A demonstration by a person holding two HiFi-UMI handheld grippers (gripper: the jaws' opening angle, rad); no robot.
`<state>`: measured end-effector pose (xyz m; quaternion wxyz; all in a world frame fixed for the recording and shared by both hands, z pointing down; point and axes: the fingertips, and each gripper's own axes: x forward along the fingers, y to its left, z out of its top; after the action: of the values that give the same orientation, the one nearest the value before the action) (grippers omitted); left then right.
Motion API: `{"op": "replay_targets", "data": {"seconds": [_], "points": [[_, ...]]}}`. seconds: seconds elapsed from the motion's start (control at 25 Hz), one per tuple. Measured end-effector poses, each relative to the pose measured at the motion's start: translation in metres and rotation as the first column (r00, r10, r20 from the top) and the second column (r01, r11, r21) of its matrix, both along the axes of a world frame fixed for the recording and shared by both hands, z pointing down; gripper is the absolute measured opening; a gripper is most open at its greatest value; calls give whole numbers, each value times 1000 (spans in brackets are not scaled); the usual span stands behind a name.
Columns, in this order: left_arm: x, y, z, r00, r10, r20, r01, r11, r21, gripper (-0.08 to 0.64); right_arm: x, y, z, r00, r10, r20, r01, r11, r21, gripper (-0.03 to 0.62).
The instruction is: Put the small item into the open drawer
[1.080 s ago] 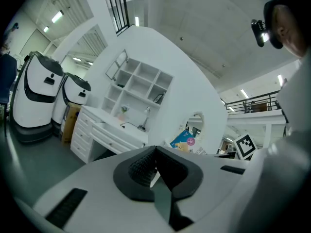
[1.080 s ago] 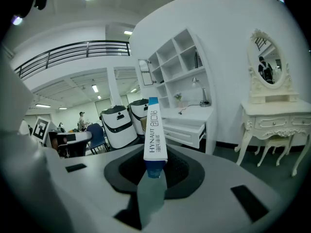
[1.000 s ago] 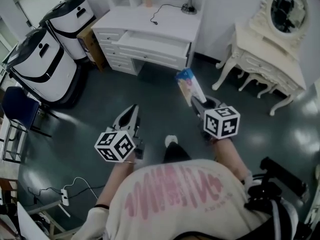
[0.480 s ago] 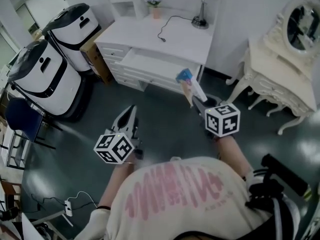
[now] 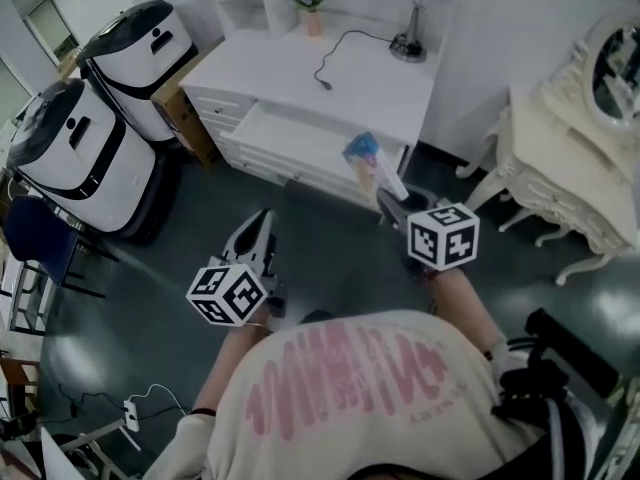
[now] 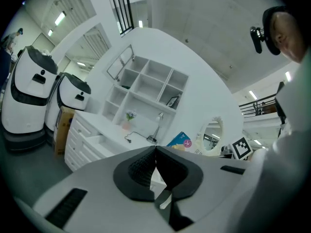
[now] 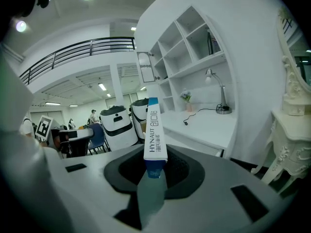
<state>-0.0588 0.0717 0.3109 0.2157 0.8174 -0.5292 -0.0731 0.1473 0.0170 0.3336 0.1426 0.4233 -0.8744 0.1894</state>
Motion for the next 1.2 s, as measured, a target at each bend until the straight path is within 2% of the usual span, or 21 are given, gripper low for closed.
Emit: {"op": "replay_targets", "data": {"seconds": [0.24,0.44,0.84,1.04,1.2], "points": [[-8,-13,28,1000,-4,-3,4,997,-78,29,3,-20,24,999,28,16,-27,998,-57,94],[-11,-40,51,1000,1,-5,-2,994,-108,29,6,-43,51,998,54,17,-52,992,-111,94],[-32,-134,71,999,34,-2,-34,989,-142,29,-12,-118,78,997,79,-3,-79,981,-180,94],[-38,-173,80,999,48,-3,-48,986,-159,29,-26,-153,98,999,36,-29,-42,974,-224,94],[-47,-192,92,999,42,-11,-43,982,-185,29,-38,-174,117,995,-30,-91,6,968,-252,94]]}}
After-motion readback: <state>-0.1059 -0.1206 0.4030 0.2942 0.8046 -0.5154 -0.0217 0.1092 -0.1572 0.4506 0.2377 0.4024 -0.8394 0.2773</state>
